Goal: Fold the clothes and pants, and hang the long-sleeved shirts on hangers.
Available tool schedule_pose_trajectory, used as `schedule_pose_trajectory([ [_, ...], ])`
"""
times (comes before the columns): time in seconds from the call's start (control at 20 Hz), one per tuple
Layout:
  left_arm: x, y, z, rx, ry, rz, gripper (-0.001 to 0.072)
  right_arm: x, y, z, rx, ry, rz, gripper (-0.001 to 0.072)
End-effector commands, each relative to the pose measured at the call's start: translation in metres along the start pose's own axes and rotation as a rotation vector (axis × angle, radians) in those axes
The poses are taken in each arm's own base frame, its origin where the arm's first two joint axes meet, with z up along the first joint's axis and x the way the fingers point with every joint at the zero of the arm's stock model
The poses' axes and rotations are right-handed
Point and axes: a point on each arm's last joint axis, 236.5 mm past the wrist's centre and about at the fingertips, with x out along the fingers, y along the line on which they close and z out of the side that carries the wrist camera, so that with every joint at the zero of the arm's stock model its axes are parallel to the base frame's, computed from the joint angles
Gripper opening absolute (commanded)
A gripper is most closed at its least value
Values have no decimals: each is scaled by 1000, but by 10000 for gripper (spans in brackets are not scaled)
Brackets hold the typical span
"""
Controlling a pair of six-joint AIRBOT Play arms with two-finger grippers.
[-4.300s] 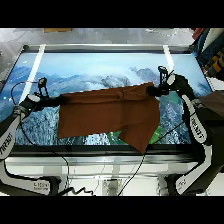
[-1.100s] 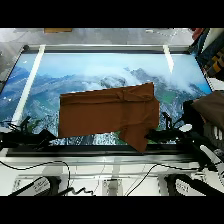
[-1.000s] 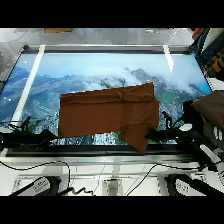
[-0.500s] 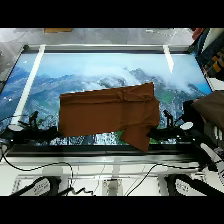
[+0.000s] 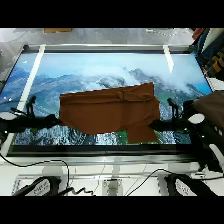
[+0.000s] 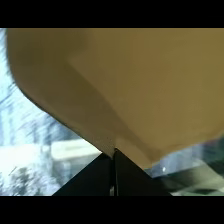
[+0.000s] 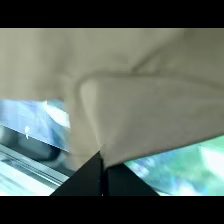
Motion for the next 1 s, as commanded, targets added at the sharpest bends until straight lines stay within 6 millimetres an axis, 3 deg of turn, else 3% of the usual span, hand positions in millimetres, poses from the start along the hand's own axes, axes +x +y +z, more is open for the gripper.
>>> schedule_pose_trajectory([
  [0.0, -44, -55, 45, 125, -159, -81, 10, -43, 54, 51, -76, -161, 96, 10],
  [0.05, -56, -64, 60, 142, -242, -84, 10, -51, 62, 71, -69, -233, 112, 10],
  [0.15, -72, -63, 88, 150, -387, -31, 9, -58, 56, 110, -38, -395, 66, 10],
  [0.4, -75, -28, 138, 60, -579, 90, 9, -47, 33, 182, 134, -694, -46, 9],
  [0.6, -29, 9, 144, -31, -533, 134, 9, -12, 28, 228, 130, -698, -68, 9],
  [0.75, 9, 31, 152, -142, -542, 140, 9, 11, 4, 268, 154, -700, -88, 9],
  [0.95, 32, 64, 169, -246, -638, 227, 9, 30, -35, 297, 190, -722, -129, 9],
])
